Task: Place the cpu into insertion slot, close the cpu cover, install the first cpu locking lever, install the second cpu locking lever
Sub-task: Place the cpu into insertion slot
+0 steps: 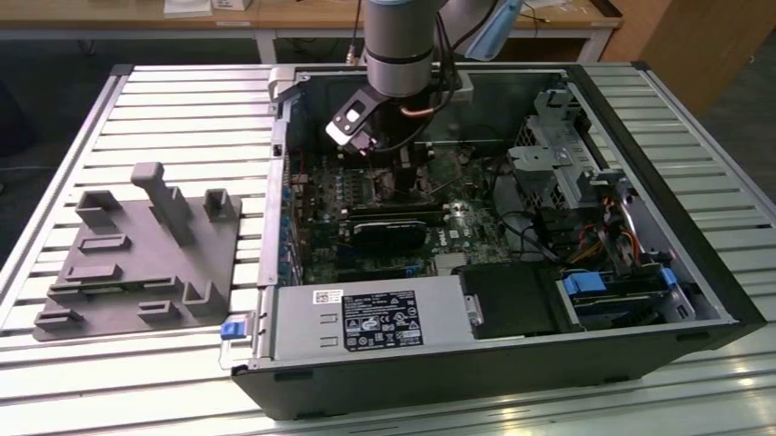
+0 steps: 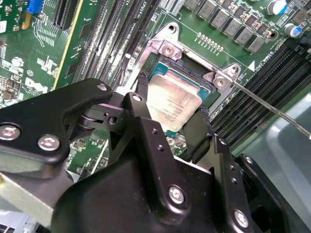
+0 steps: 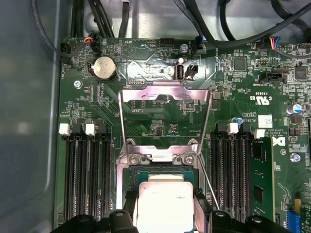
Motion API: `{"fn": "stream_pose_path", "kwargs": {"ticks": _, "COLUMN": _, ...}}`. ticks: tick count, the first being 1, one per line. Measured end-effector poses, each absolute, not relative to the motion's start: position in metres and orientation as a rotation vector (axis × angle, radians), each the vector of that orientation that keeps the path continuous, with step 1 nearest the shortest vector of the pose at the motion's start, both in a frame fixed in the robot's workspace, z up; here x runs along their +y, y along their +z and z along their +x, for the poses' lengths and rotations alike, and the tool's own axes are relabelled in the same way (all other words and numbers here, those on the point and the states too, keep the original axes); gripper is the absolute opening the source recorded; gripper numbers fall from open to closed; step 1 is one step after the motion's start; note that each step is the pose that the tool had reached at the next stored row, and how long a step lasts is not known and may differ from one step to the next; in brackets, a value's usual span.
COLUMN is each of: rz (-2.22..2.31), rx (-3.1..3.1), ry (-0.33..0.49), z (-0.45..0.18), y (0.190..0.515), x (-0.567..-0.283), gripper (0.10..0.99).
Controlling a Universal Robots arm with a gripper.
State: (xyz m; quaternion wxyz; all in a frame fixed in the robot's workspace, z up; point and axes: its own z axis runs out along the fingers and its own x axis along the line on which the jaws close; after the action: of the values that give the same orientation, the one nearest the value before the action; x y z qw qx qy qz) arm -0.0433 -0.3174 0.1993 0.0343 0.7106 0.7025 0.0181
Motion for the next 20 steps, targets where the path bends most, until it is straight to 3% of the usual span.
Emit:
{"fn": "stream_pose_path", "kwargs": {"ticks": 14, "rz": 2.196, "rx": 2.148, "ry": 0.055, "z": -0.0433, "y": 0.1957, "x": -0.3164, "gripper": 0.537}}
{"fn": "stream_pose_path", "kwargs": {"ticks": 16, "rz": 2.196, "rx": 2.148, "ry": 0.055, "z": -0.0433, "y": 0.1957, "x": -0.3164, "gripper": 0.549}}
{"fn": "stream_pose_path", "kwargs": {"ticks": 17, "rz": 2.196, "rx": 2.148, "ry": 0.055, "z": -0.0433, "y": 0.1957, "x": -0.3164, "gripper": 0.612}}
{"fn": "stream_pose_path", "kwargs": {"ticks": 20, "rz": 2.196, "rx": 2.148, "ry": 0.055, "z": -0.0433, "y": 0.1956, "x": -0.3164, "gripper": 0.612}}
